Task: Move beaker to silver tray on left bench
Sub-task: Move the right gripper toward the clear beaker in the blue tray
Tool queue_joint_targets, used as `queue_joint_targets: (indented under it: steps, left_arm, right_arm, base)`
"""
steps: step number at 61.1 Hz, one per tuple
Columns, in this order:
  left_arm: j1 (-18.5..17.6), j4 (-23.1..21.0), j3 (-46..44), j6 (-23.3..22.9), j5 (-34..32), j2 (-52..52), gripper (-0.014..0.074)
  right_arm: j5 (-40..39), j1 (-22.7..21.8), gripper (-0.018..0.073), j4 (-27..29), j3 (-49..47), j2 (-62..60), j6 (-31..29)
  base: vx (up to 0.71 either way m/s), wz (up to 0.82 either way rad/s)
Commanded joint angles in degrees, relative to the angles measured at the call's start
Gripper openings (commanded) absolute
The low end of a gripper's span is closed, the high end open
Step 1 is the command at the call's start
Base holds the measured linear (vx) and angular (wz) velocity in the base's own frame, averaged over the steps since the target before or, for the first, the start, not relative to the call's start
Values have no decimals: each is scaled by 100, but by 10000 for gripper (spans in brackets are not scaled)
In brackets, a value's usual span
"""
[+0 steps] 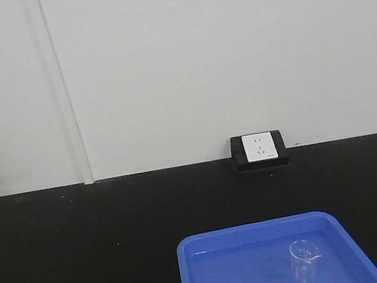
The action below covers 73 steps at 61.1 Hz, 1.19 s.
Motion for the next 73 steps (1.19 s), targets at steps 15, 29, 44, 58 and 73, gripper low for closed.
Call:
queue_joint_targets:
  steps: [15, 29, 44, 58, 73]
  left_arm:
    - [-14, -46, 119, -3, -458, -45, 1]
    - [-14, -46, 119, -3, -458, -45, 1]
    - [-14, -46, 119, -3, -458, -45, 1]
    - [-14, -46, 119, -3, -458, -45, 1]
    - [-14, -46, 119, -3, -458, -45, 1]
  right_arm:
    - [-458, -35, -11, -54, 32, -64, -44]
    - [-458, -35, -11, -54, 32, -64, -44]
    - [-445, -35, -11, -54, 32, -64, -44]
    - [-490, -35, -11, -54, 32, -64, -44]
    - [-1208, -35, -11, 130, 32, -64, 9]
  base:
    - [0, 0]
    - [0, 0]
    - [0, 0]
    - [0, 0]
    - [0, 0]
